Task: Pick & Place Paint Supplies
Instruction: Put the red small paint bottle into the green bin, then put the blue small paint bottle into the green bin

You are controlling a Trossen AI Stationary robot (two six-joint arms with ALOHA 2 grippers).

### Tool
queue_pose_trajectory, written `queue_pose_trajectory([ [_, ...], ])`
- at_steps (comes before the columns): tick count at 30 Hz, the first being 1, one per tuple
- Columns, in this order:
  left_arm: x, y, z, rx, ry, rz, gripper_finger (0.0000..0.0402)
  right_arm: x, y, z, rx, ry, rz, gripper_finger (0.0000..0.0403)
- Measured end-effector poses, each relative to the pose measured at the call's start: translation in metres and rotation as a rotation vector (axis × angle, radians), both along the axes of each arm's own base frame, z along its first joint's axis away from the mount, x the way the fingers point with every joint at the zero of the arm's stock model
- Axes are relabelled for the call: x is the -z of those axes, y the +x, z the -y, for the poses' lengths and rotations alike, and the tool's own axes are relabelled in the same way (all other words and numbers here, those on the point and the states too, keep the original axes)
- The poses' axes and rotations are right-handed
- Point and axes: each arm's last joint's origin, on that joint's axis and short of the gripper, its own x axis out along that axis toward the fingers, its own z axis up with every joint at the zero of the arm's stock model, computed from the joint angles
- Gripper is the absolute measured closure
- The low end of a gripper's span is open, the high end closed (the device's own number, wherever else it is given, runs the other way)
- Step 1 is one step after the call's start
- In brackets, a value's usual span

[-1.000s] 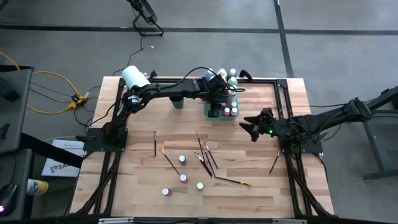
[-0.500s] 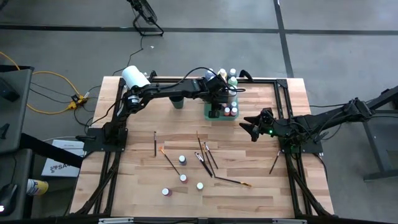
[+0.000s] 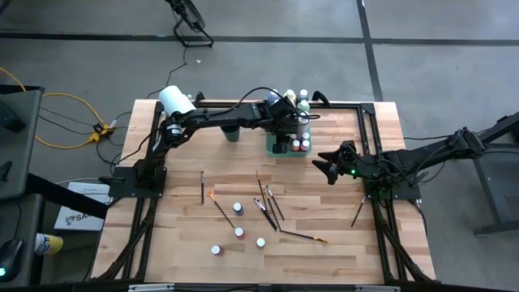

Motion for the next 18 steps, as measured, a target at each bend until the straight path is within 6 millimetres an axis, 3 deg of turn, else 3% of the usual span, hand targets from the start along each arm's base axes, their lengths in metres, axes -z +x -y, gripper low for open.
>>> queue_pose_trajectory([
  [15, -0.002, 0.001, -0.001, -0.002, 0.011, 0.018, 0.0239, 0.0, 0.0, 0.0, -0.004, 0.001, -0.001, 0.0151],
  [18, -0.01, -0.008, 0.002, 0.003, -0.009, -0.024, 0.0238, 0.0, 0.0, 0.0, -0.009, 0.004, -0.001, 0.0151],
])
